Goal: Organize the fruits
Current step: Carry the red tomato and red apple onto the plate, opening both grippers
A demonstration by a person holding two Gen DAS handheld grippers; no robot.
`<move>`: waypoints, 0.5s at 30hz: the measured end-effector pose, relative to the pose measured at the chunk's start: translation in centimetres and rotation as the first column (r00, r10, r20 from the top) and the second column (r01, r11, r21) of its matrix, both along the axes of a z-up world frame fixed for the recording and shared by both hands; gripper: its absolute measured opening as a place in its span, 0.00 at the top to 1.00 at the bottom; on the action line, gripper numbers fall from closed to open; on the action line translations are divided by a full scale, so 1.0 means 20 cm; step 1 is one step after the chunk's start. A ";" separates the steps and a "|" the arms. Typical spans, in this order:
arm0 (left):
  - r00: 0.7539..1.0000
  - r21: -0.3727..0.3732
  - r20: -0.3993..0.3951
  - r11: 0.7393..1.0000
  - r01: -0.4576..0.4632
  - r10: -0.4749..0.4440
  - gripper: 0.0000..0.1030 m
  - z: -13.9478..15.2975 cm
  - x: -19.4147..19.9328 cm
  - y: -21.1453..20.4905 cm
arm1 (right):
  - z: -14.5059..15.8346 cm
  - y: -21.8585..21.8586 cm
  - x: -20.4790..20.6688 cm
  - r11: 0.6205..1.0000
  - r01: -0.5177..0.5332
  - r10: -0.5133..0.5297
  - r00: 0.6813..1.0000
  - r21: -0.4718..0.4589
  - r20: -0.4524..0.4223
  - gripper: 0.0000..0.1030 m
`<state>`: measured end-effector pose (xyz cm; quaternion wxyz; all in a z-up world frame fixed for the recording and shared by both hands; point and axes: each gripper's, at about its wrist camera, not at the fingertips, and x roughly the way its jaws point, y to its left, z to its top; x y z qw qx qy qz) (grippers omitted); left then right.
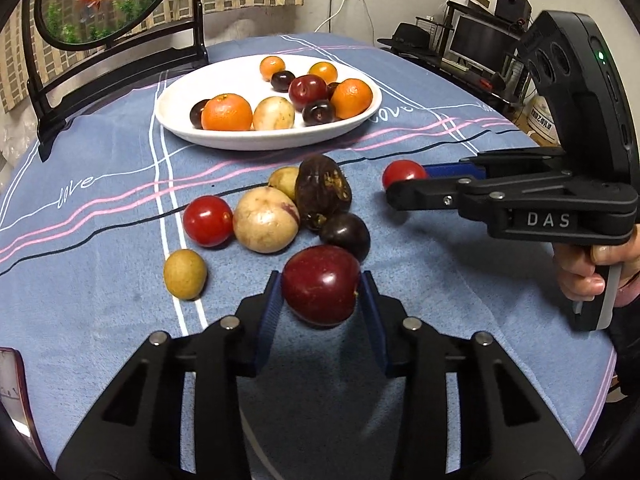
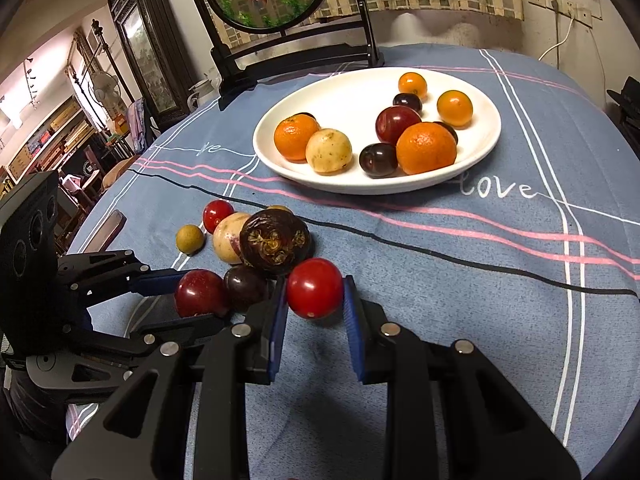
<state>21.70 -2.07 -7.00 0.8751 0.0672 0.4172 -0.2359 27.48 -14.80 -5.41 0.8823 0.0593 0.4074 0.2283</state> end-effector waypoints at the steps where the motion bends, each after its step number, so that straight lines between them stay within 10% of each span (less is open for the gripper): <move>1: 1.000 -0.011 -0.005 1.000 -0.003 0.003 0.61 0.00 0.00 0.01 | 0.00 0.00 0.00 1.000 -0.001 0.001 1.000 0.001 0.001 0.74; 15: 0.998 -0.186 0.053 0.982 -0.026 0.037 0.62 0.28 0.12 0.11 | 0.15 -0.02 0.02 0.995 0.028 -0.040 0.991 0.097 0.127 0.74</move>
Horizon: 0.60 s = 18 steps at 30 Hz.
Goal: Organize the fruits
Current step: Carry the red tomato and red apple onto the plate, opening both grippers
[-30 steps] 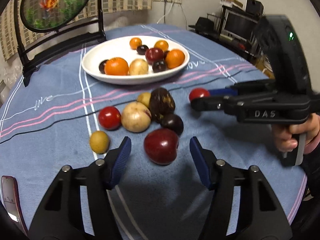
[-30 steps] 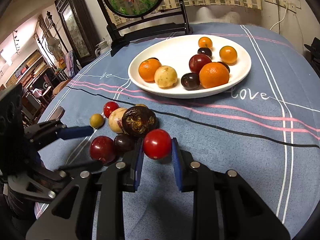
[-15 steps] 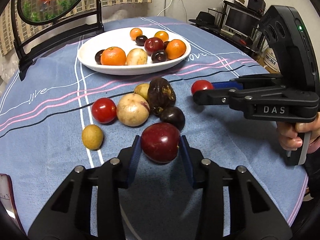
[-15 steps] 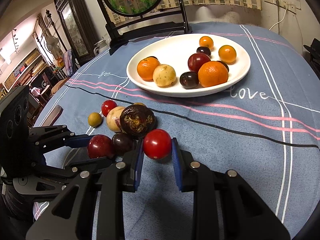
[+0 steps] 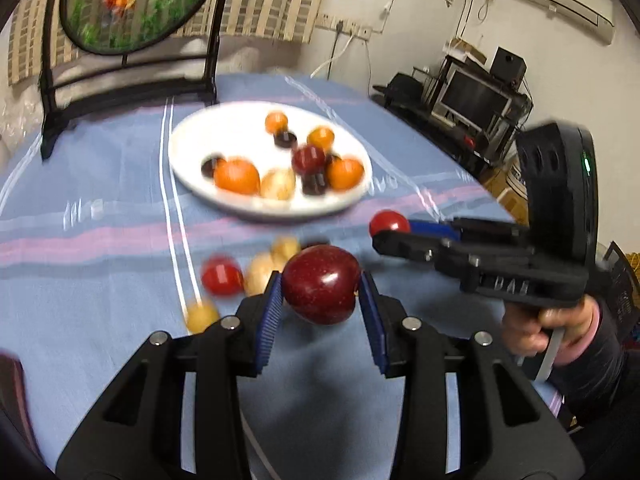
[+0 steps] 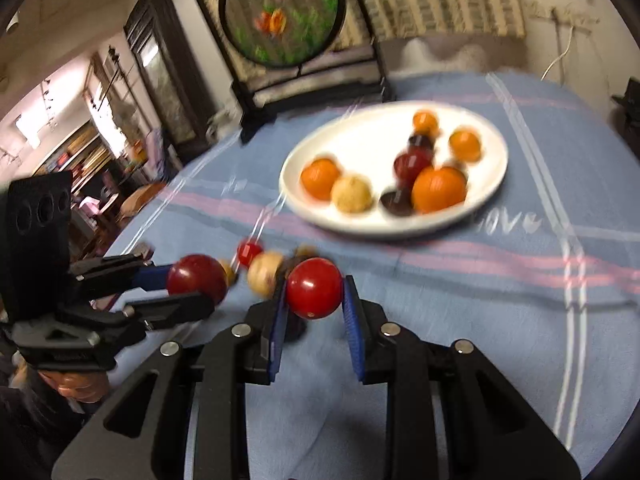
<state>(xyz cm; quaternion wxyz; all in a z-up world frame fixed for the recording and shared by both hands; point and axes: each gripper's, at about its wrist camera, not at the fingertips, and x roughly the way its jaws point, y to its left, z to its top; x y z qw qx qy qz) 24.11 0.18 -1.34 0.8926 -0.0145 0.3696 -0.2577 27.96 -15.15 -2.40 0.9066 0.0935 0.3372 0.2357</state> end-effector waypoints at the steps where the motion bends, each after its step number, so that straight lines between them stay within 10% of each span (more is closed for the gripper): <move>1: 1.000 0.009 0.013 1.000 -0.008 0.008 0.62 0.03 0.06 -0.01 | 0.02 0.00 0.05 1.000 0.019 -0.019 1.000 -0.004 0.017 0.74; 9: 0.993 0.063 0.013 0.991 -0.119 0.118 0.60 0.08 0.63 -0.07 | 0.03 0.01 0.44 0.990 0.143 -0.143 0.989 0.002 0.048 0.67; 12: 0.979 0.056 0.025 0.978 -0.201 0.200 0.20 0.10 0.67 -0.03 | 0.05 -0.01 0.44 0.987 0.158 -0.159 0.987 0.011 0.038 0.47; 18: 0.934 0.053 0.047 0.933 -0.355 0.353 0.02 0.07 0.43 0.18 | 0.01 -0.02 0.22 0.994 0.108 -0.108 0.994 0.027 -0.018 0.42</move>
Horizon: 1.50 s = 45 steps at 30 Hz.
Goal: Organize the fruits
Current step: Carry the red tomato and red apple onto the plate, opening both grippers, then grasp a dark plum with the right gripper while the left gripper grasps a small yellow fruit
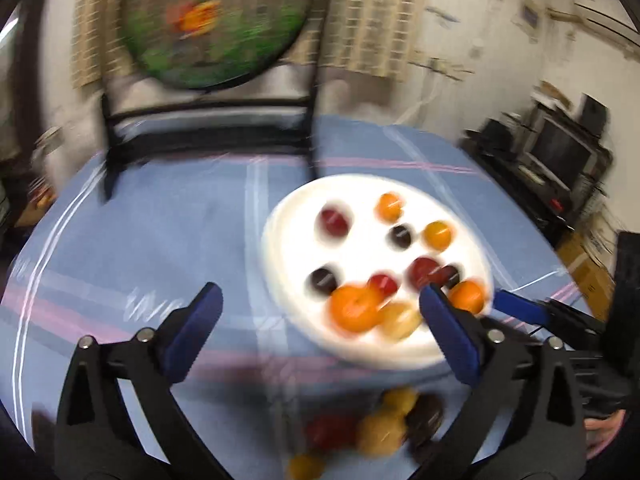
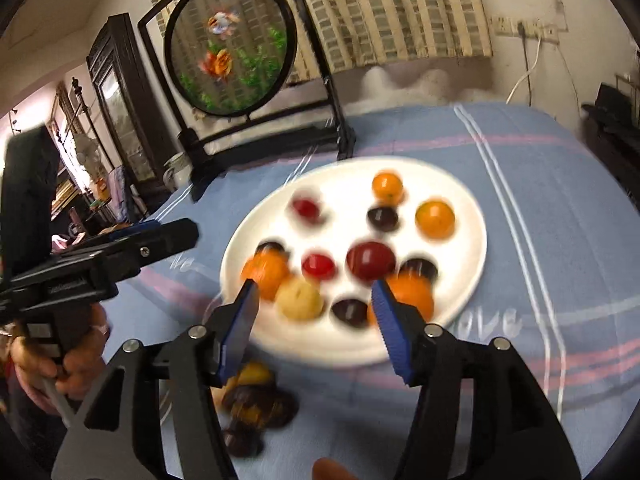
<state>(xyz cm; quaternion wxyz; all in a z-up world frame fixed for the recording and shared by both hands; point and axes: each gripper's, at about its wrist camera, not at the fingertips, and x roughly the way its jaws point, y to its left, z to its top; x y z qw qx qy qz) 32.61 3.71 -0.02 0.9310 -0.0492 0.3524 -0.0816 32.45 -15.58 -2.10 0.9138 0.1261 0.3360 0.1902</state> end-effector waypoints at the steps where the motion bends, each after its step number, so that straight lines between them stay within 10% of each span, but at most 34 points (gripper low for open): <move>1: 1.000 -0.011 -0.007 1.000 -0.023 0.023 0.02 -0.03 -0.04 0.03 | -0.04 0.01 -0.05 1.000 -0.002 0.002 0.999 -0.001 -0.039 0.42; 6: 0.982 -0.090 -0.145 0.987 -0.134 0.120 0.02 -0.20 -0.18 0.23 | -0.11 0.10 -0.18 0.997 -0.076 0.074 0.994 -0.031 -0.078 0.42; 13: 0.971 -0.064 -0.105 0.973 -0.222 0.215 0.02 -0.18 -0.20 0.32 | -0.17 0.28 -0.24 0.977 -0.147 0.130 0.985 -0.154 -0.115 0.42; 27: 0.979 -0.044 -0.094 0.982 -0.184 0.179 0.02 -0.15 -0.22 0.28 | -0.22 0.37 -0.25 0.962 -0.198 0.174 0.976 -0.190 -0.132 0.43; 38: 0.979 -0.043 -0.105 0.982 -0.182 0.177 0.02 -0.15 -0.22 0.28 | -0.22 0.35 -0.24 0.963 -0.167 0.142 0.982 -0.211 -0.127 0.73; 45: 0.987 -0.059 -0.109 0.991 -0.123 0.116 0.02 -0.15 -0.23 0.26 | -0.20 0.28 -0.23 0.973 -0.189 0.169 0.975 -0.136 -0.145 0.74</move>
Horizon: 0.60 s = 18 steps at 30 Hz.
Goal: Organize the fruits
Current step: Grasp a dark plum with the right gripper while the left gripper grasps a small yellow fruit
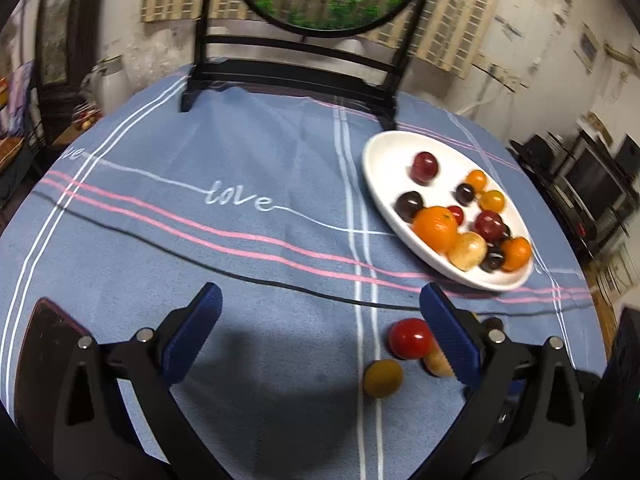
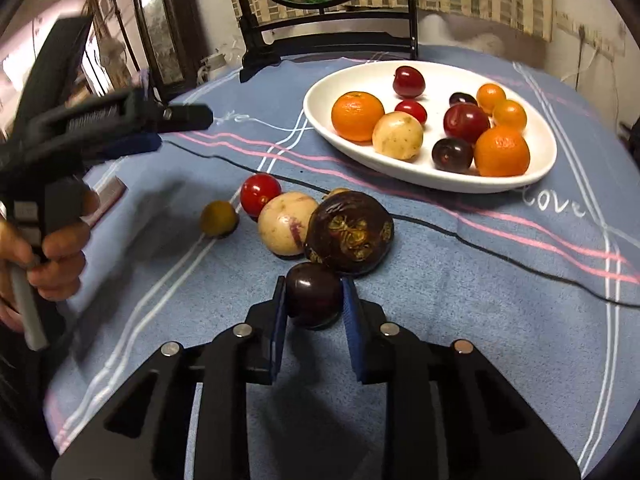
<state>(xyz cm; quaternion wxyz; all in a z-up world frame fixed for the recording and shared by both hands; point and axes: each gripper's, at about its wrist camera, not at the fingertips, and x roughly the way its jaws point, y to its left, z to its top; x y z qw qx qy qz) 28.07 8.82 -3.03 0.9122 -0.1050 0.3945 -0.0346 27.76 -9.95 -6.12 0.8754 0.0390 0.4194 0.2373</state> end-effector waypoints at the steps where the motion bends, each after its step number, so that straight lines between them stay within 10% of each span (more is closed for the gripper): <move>1: 0.998 0.000 -0.003 0.998 0.069 -0.069 0.02 0.00 -0.01 -0.03 | 0.01 -0.04 0.01 0.999 0.015 -0.014 1.000 0.050 -0.018 0.74; 11: 0.932 0.128 -0.023 0.924 0.361 -0.361 0.50 -0.12 -0.16 -0.23 | 0.02 -0.12 0.02 0.988 0.071 -0.062 0.996 0.135 -0.069 0.74; 18: 0.920 0.186 -0.070 0.901 0.392 -0.386 0.52 -0.20 -0.16 -0.28 | 0.02 -0.15 0.01 0.986 0.086 -0.076 0.994 0.141 -0.077 0.74</move>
